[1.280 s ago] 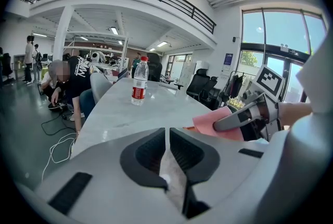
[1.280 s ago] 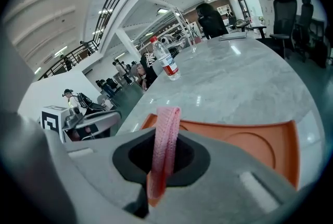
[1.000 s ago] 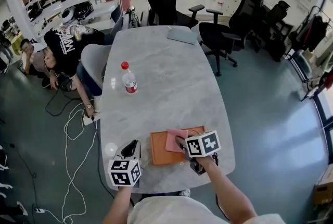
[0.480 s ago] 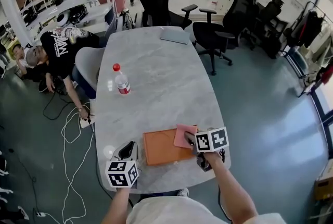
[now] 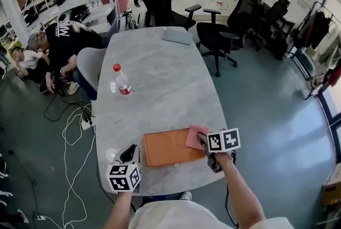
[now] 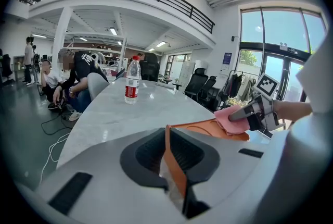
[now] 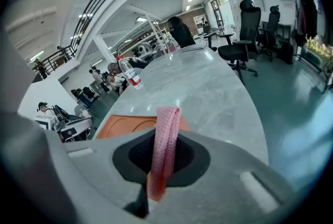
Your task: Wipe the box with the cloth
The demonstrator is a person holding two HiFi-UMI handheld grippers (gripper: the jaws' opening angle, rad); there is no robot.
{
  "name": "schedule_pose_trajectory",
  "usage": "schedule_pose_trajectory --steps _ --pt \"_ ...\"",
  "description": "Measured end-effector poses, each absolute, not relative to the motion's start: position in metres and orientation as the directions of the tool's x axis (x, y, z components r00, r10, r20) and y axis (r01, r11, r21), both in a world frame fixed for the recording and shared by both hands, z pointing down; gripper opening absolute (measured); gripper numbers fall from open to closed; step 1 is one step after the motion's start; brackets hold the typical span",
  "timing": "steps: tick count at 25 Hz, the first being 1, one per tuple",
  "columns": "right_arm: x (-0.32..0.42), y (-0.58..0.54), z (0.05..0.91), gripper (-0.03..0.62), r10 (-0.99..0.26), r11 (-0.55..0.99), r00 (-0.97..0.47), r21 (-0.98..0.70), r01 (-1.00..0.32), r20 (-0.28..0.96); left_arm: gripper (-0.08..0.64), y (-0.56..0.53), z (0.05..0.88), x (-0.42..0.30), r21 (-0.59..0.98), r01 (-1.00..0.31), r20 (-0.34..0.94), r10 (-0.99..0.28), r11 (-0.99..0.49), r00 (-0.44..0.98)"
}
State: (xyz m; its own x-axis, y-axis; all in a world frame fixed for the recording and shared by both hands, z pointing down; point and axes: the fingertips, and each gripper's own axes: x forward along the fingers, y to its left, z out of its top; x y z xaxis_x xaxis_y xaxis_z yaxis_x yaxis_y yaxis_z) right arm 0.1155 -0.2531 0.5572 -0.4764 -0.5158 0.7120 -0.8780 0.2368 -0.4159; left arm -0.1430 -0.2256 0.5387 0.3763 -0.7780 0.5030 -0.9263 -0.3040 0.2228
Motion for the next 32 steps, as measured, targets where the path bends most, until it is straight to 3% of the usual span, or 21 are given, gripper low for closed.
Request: schedule_pose_trajectory --steps 14,24,32 --pt "0.135 -0.248 0.54 0.014 -0.557 0.219 -0.509 -0.475 -0.853 0.657 0.029 -0.212 0.537 -0.138 0.213 -0.934 0.505 -0.786 -0.287 0.357" --pt "0.084 -0.235 0.488 0.014 -0.562 0.32 -0.651 -0.592 -0.74 0.51 0.029 -0.199 0.536 -0.136 0.208 -0.938 0.503 -0.792 -0.277 0.345" --pt "0.018 -0.221 0.484 0.014 -0.475 0.4 -0.759 -0.659 -0.637 0.446 0.031 -0.187 0.535 -0.146 0.199 -0.949 0.508 -0.803 -0.244 0.312"
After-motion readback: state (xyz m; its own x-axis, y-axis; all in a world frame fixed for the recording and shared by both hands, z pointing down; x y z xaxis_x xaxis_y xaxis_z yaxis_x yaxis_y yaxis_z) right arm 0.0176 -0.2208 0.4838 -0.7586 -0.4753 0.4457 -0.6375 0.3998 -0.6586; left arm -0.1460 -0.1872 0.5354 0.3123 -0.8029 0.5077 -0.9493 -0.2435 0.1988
